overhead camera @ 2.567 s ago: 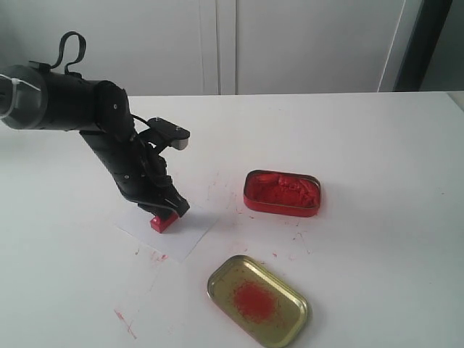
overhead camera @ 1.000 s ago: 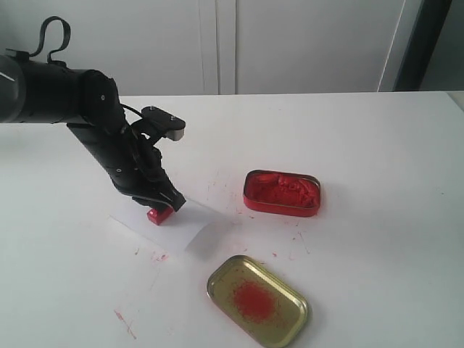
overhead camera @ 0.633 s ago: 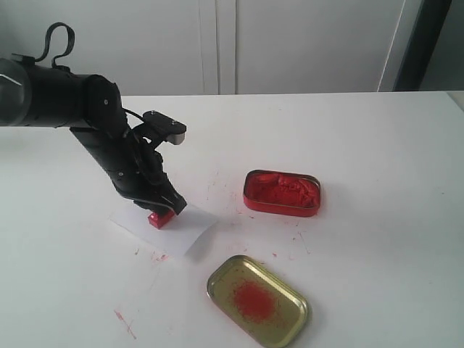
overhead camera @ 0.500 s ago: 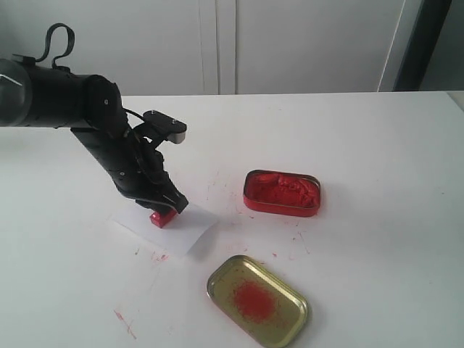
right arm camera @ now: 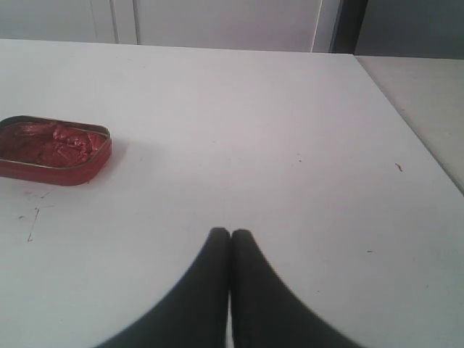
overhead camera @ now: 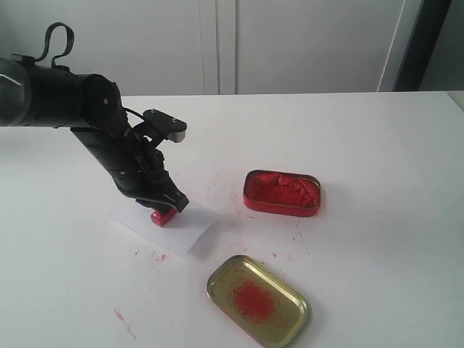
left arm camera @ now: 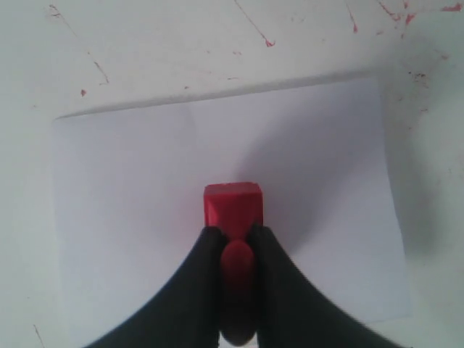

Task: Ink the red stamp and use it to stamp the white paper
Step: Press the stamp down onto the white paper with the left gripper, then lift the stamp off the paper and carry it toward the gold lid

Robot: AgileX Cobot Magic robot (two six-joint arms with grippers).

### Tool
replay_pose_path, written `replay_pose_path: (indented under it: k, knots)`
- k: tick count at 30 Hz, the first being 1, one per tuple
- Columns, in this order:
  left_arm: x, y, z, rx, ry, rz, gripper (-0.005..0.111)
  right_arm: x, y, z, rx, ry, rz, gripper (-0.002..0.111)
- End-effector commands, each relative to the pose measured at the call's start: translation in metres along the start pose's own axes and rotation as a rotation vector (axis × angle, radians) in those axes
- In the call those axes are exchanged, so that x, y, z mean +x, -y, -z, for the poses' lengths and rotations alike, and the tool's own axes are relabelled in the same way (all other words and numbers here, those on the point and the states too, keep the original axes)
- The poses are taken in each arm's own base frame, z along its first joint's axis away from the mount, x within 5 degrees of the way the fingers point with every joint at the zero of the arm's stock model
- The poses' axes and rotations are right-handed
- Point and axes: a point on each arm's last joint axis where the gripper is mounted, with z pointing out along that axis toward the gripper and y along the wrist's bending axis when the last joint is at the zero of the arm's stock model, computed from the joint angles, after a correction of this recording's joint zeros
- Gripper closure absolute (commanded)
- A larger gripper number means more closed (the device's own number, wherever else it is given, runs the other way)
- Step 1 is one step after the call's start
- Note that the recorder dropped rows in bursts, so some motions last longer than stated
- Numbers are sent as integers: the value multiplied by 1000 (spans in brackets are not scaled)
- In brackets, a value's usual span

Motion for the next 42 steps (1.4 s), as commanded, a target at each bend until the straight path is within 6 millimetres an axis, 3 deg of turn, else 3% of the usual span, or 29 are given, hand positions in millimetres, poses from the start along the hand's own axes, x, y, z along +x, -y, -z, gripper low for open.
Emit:
replay_pose_path:
  k: [1, 20, 32, 42]
  knots:
    - [1, 4, 6, 13, 3, 11, 107, 1, 0, 0, 6, 8, -2, 108]
    - [1, 7, 12, 37, 2, 29, 107, 1, 0, 0, 5, 8, -4, 108]
    - [6, -11, 18, 161, 21, 141, 107, 1, 0, 0, 5, 8, -4, 108]
    - [6, -12, 19, 160, 20, 128, 107, 1, 0, 0, 5, 8, -4, 108]
